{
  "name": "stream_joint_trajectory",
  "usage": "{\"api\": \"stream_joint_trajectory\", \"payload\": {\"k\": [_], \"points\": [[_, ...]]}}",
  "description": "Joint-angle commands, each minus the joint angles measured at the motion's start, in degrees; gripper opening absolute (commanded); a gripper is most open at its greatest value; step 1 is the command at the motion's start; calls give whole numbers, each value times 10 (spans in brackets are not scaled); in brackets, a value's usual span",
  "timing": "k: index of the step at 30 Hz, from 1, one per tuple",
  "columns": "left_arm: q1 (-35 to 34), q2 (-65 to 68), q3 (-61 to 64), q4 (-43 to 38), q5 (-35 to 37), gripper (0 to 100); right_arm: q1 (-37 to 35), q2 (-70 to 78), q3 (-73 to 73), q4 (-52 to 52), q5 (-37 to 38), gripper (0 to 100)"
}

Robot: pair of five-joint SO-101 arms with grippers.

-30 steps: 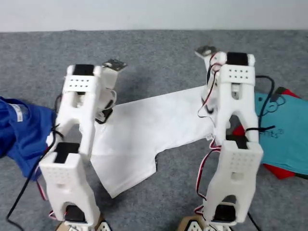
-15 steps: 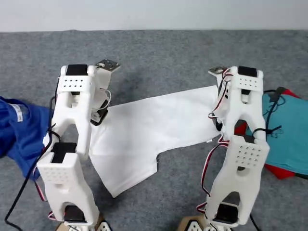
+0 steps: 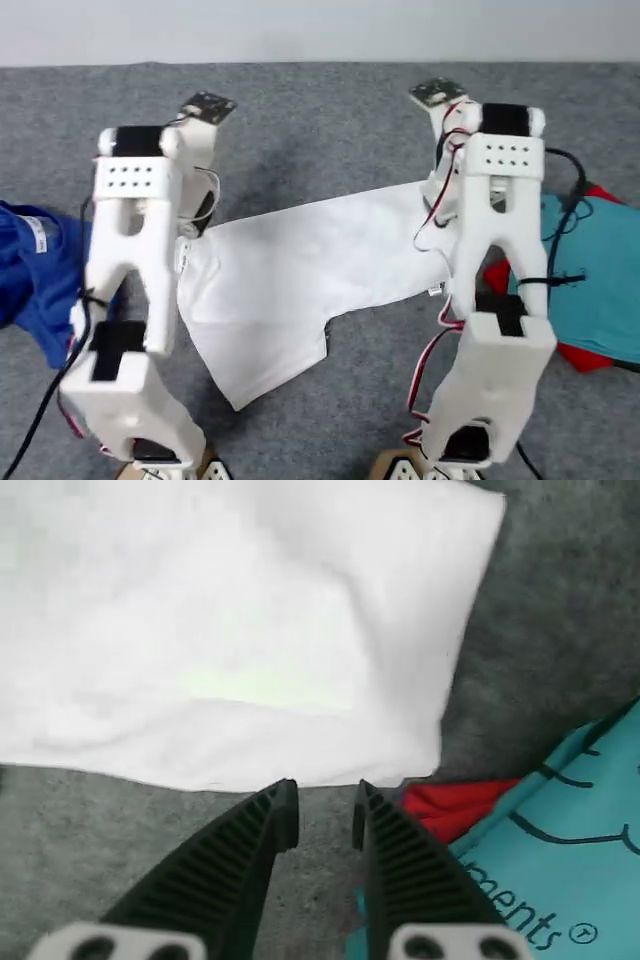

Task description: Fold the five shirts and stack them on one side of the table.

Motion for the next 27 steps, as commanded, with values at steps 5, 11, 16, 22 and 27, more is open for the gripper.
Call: {"api": "stream_joint_trajectory", "payload": {"k": [5,11,16,22,27], "points": [[-75,-114,87,16,2,6,-35,-114,109,22,77,110],[-164,-202,128,12,6,7,-102,-202,220,22,173,180],[-300,-231,134,12,7,8,-211,-291,360,-18,228,183],[-430,-230,135,-15,-15,8,-372,-385,535,-124,225,207],[-460,-229,152,-40,-41,8,-476,-410,642,-262,173,209]]}}
